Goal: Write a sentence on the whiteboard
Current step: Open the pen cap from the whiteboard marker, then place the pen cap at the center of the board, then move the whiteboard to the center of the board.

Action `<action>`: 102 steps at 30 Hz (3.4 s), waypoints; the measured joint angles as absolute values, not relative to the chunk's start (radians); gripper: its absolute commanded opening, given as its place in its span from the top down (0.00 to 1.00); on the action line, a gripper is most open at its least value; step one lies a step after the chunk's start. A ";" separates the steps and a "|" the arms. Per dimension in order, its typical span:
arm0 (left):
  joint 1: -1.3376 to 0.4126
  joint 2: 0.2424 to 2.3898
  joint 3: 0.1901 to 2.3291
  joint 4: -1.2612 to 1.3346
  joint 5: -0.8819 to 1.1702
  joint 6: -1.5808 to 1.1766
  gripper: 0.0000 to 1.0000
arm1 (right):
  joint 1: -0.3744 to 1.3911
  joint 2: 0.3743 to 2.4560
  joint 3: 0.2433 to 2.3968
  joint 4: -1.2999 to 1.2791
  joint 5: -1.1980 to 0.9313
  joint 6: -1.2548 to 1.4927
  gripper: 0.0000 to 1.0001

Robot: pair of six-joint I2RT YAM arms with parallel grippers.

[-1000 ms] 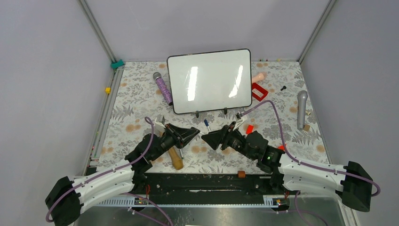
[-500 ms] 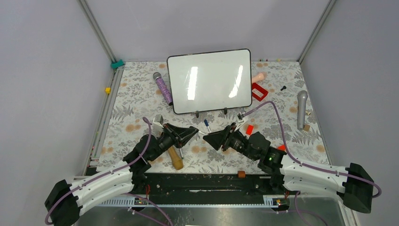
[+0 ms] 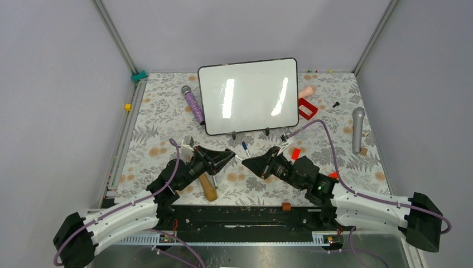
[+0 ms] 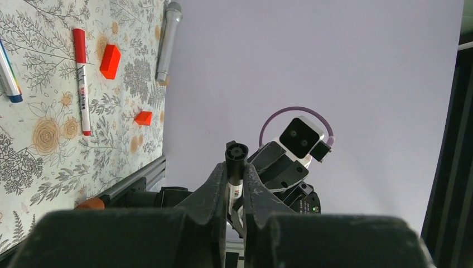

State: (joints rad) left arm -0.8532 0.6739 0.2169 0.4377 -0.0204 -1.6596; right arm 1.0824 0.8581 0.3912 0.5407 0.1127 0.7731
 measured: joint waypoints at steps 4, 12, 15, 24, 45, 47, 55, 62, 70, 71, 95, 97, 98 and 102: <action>-0.852 0.656 0.217 0.424 -0.028 -1.657 1.00 | 1.083 0.857 0.391 0.541 0.111 0.780 1.00; -0.617 0.489 0.220 0.241 -0.026 -1.594 1.00 | 1.087 0.708 0.319 0.504 0.103 0.804 1.00; -0.512 0.454 0.242 0.138 -0.027 -1.535 1.00 | 1.086 0.581 0.252 0.435 0.115 0.818 1.00; -0.495 0.710 0.416 -0.100 0.015 -1.196 1.00 | 1.087 0.427 0.342 -0.084 0.282 0.815 1.00; -0.759 1.264 0.633 -0.306 -0.132 -0.894 0.97 | 1.086 0.861 0.870 -0.852 0.365 0.829 1.00; -0.759 1.294 0.639 -0.300 -0.133 -0.888 0.96 | 1.086 0.859 0.870 -0.863 0.350 0.849 1.00; -0.759 1.343 0.641 -0.290 -0.143 -0.888 0.71 | 1.086 0.931 0.886 -0.937 0.345 0.868 1.00; -0.759 1.295 0.642 -0.291 -0.148 -0.886 0.56 | 1.086 0.970 0.921 -0.953 0.328 0.824 1.00; -0.760 1.142 0.641 -0.303 -0.162 -0.867 0.54 | 1.086 1.030 0.963 -0.963 0.288 0.748 1.00; -0.760 1.113 0.641 -0.306 -0.168 -0.860 0.54 | 1.086 1.037 0.974 -0.967 0.286 0.744 1.00; -0.760 0.554 0.567 -0.503 -0.200 -0.733 0.19 | 1.086 1.159 1.137 -1.013 0.215 0.793 1.00; -0.760 0.534 0.567 -0.533 -0.201 -0.735 0.07 | 1.086 1.159 1.149 -1.017 0.216 0.798 1.00; -0.760 0.522 0.567 -0.549 -0.201 -0.733 0.03 | 1.086 1.159 1.156 -1.018 0.217 0.799 1.00; -0.760 0.481 0.567 -0.595 -0.194 -0.720 0.01 | 1.086 1.157 1.164 -1.020 0.218 0.801 1.00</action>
State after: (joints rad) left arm -0.7605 0.4812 0.5674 -0.5945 -0.1944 -0.7200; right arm 1.0863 1.1568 1.1641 -1.0199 0.2176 0.8009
